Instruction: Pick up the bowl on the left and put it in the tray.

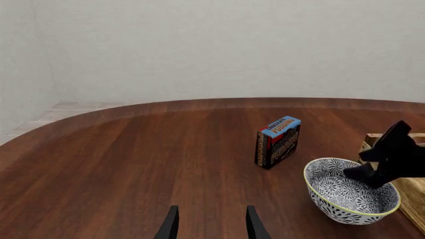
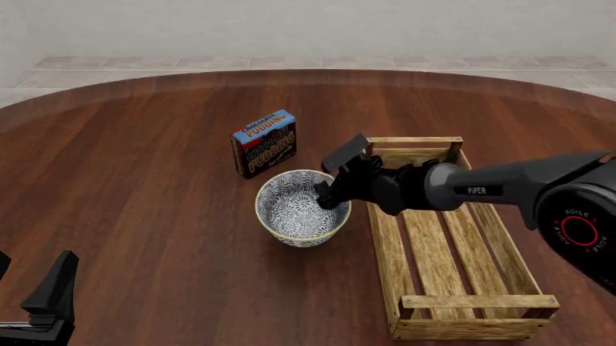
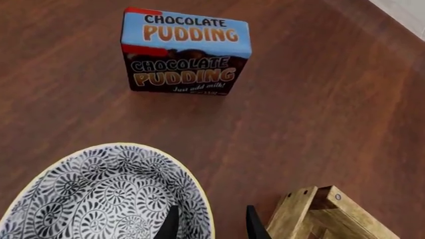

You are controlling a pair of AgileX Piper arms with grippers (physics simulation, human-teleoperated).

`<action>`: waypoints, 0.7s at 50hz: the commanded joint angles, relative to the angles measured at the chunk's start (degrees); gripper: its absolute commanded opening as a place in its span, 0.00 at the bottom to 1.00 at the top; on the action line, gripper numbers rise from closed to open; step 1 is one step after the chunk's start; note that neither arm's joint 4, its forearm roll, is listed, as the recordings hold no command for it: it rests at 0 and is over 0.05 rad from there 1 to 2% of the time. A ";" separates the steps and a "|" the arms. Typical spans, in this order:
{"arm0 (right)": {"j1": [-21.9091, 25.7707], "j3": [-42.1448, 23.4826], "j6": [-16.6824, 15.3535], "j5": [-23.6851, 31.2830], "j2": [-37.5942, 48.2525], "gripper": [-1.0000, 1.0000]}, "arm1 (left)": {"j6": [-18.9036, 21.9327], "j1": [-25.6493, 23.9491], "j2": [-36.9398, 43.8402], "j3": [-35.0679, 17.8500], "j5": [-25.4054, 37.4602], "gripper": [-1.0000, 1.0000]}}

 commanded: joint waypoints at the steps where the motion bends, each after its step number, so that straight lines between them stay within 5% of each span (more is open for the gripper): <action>1: 0.01 -0.23 0.06 -0.08 0.80 1.00 | 0.00 0.00 0.00 0.00 0.00 1.00; 35: -0.20 -2.26 -0.24 0.65 3.23 1.00 | 0.00 0.00 0.00 0.00 0.00 1.00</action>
